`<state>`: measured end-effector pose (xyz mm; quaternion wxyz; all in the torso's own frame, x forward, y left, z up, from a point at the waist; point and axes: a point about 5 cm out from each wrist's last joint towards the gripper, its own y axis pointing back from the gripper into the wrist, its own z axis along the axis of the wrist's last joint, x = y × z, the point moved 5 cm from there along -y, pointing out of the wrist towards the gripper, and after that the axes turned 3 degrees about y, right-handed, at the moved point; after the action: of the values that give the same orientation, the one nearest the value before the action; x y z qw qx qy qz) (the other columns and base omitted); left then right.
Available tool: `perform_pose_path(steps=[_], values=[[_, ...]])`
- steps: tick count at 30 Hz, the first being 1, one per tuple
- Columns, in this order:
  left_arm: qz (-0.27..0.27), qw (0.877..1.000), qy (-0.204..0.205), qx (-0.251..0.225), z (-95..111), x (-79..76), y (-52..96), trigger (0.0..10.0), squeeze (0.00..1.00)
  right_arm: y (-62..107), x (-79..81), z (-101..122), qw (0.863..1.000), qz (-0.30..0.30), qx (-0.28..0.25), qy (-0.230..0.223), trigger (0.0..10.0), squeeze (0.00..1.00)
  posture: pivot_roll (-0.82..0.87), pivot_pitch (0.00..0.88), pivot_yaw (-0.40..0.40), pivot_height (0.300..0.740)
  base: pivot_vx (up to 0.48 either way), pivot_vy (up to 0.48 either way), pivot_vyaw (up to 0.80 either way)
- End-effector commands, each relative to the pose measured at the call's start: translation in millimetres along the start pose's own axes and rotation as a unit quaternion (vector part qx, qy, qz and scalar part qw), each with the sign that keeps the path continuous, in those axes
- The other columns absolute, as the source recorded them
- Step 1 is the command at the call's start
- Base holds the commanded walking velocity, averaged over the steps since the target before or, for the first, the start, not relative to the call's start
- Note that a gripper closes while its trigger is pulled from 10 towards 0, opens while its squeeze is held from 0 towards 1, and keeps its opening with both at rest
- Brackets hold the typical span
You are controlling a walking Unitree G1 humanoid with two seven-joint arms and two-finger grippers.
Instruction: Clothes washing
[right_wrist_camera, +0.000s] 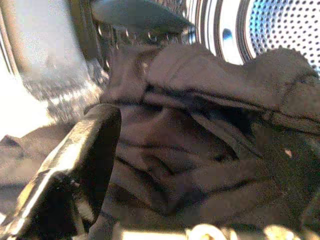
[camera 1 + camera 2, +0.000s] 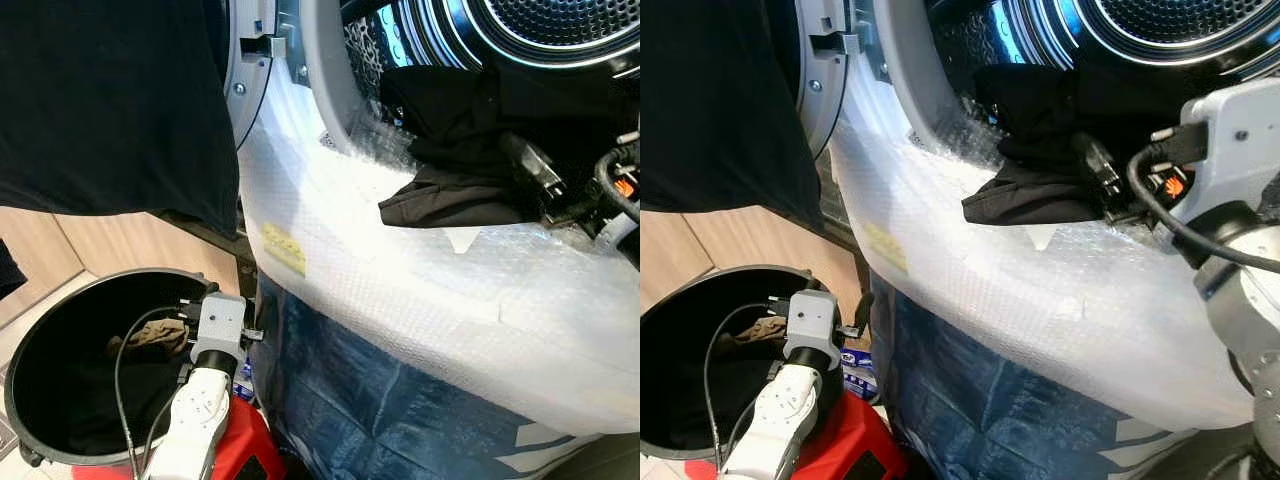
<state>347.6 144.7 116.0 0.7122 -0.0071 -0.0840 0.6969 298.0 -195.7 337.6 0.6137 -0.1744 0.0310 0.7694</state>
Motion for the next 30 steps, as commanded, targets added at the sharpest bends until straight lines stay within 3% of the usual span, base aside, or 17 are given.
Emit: perform_pose_path(steps=[1, 8, 10, 16, 21, 24, 25, 30], values=[[-0.004, 1.0, 0.002, 0.005, -2.1, -1.9, -0.6, 10.0, 0.0, 6.4, 2.8, 1.6, 1.0, 0.017, 0.004, 0.02, 10.0, 0.0, -0.06, 0.101, -0.074, 0.74, 0.0, 0.0, 0.0], [-0.004, 1.0, 0.002, 0.006, -2.6, -0.9, -0.5, 10.0, 0.0, 17.4, 15.9, 9.7, 0.997, 0.068, -0.021, 0.037, 10.0, 0.0, -0.06, 0.103, -0.071, 0.74, 0.0, 0.0, 0.0], [-0.005, 1.0, 0.003, 0.005, -1.7, -1.8, -1.3, 10.0, 0.0, 28.6, 28.7, 24.4, 0.99, 0.117, -0.079, 0.032, 10.0, 0.0, -0.07, 0.101, -0.07, 0.74, 0.0, 0.0, 0.0], [-0.007, 1.0, 0.004, 0.003, -0.8, -2.4, -2.2, 10.0, 0.0, 40.8, 43.5, 28.1, 0.978, 0.162, -0.128, 0.007, 10.0, 0.0, -0.06, 0.098, -0.069, 0.74, 0.0, 0.0, 0.0], [-0.008, 1.0, 0.003, 0.002, -0.3, -2.0, -3.1, 10.0, 0.0, 25.4, 44.6, 17.5, 0.983, 0.134, -0.123, 0.008, 10.0, 0.0, -0.06, 0.098, -0.066, 0.74, 0.0, 0.0, 0.0], [-0.008, 1.0, 0.003, 0.001, 0.2, -1.7, -3.7, 10.0, 0.0, 13.5, 54.3, 12.2, 0.984, 0.122, -0.125, 0.026, 10.0, 0.0, -0.05, 0.097, -0.064, 0.74, 0.0, 0.0, 0.0], [-0.007, 1.0, 0.003, 0.0, 1.0, -1.9, -4.2, 10.0, 0.0, 9.6, 63.2, 16.0, 0.981, 0.124, -0.149, 0.014, 10.0, 0.0, -0.05, 0.097, -0.064, 0.74, 0.0, 0.0, 0.0], [-0.005, 1.0, 0.001, -0.005, 3.8, 0.0, -5.0, 10.0, 0.0, 11.1, 67.0, 21.2, 0.972, 0.136, -0.184, -0.044, 10.0, 0.0, -0.03, 0.096, -0.063, 0.74, 0.0, 0.0, 0.0]])
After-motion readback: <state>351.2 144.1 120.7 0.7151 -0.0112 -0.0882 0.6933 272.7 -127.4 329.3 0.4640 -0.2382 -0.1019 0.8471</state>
